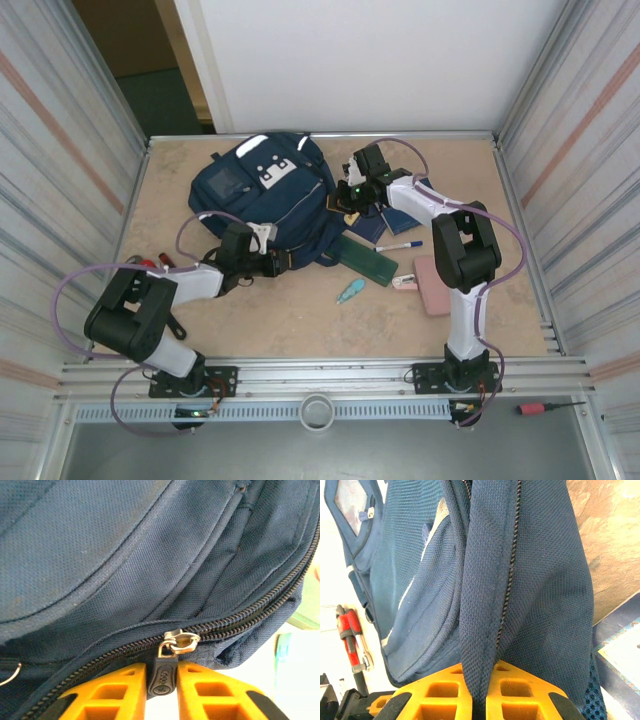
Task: Pack the student bag
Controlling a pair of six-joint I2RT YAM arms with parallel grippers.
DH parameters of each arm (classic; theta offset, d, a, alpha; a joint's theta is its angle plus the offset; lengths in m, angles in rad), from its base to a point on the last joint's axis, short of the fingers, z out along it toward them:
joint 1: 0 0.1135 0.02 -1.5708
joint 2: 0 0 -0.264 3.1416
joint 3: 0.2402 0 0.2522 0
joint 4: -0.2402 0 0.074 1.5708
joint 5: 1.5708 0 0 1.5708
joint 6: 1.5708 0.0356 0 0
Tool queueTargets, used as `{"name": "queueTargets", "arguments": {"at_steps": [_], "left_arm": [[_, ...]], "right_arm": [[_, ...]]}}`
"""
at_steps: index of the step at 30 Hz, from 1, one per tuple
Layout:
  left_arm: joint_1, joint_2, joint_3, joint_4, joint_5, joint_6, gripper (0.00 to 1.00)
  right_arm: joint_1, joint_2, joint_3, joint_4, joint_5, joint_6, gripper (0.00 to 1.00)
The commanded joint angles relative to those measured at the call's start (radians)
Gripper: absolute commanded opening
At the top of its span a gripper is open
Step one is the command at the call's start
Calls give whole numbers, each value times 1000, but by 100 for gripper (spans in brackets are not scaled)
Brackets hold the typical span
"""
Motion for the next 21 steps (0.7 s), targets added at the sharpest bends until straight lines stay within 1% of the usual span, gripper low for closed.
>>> {"name": "queueTargets", "arguments": {"at_steps": [1,3,4,15,18,21], "left_arm": [[-9,-44,3,-16,-57,18,12],[-9,-65,-4,-29,-80,13,6],[-9,-74,-8,-45,-101,11,0],[-9,-178,-20,-244,-363,1,0],[-9,-198,-21,-281,-404,11,0],[-9,-191,-15,-291,-395,21,0]], "right_arm": [[-1,8,34,26,-46,-20,2],[-5,7,35,24,-49,-22,2],[-7,7,39,22,-51,-23,2],[-40,1,62,-30,-63,-68,2],[-48,6,74,-38,-67,-70,2],[-43,21,100,-45,-76,-70,2]]}}
